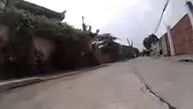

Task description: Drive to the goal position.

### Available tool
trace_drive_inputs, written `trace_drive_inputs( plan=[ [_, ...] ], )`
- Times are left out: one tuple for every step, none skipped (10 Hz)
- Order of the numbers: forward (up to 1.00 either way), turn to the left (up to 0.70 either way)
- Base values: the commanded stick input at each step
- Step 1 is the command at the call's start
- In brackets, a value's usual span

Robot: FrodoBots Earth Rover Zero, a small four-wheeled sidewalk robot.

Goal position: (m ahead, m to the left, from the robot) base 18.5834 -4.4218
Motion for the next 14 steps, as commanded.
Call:
trace_drive_inputs(
  plan=[
    [0.85,-0.34],
    [0.85,-0.16],
    [0.85,0.0],
    [0.85,0.0],
    [0.85,0.0],
    [0.85,0.0],
    [0.85,-0.08],
    [0.85,-0.29],
    [0.85,-0.34],
    [0.85,-0.34],
    [0.85,-0.34],
    [0.85,-0.34],
    [0.85,-0.34],
    [0.85,-0.34]
  ],
)
